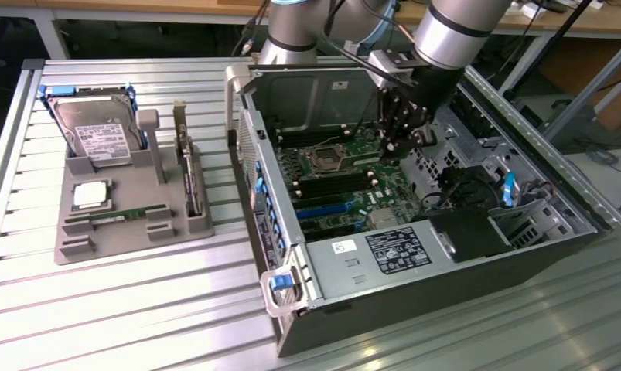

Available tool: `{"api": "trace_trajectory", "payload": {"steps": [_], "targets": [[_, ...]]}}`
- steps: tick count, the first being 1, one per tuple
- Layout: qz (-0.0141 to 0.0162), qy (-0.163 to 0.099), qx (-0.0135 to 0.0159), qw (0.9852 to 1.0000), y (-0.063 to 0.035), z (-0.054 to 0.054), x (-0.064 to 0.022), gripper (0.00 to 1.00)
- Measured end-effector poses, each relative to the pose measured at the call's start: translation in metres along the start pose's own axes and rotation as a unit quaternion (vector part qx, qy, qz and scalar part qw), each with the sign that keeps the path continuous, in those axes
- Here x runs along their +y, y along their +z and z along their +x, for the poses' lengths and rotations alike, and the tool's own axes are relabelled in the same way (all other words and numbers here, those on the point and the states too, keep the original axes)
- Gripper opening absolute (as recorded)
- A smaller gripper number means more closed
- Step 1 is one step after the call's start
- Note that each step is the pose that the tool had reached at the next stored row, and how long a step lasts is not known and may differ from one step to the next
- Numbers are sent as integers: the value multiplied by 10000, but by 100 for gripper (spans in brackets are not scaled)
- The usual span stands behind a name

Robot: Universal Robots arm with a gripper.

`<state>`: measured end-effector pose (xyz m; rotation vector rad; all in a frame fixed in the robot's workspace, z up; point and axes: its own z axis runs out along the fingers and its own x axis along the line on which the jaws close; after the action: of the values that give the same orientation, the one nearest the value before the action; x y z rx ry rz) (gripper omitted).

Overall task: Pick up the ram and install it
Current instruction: 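Insert the ram into the slot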

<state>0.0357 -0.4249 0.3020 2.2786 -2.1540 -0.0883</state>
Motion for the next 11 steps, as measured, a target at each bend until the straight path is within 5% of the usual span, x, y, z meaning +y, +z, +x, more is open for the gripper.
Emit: {"api": "trace_trajectory", "payload": {"steps": [11], "targets": [[0,0,0,10000,30,0,19,13]]}}
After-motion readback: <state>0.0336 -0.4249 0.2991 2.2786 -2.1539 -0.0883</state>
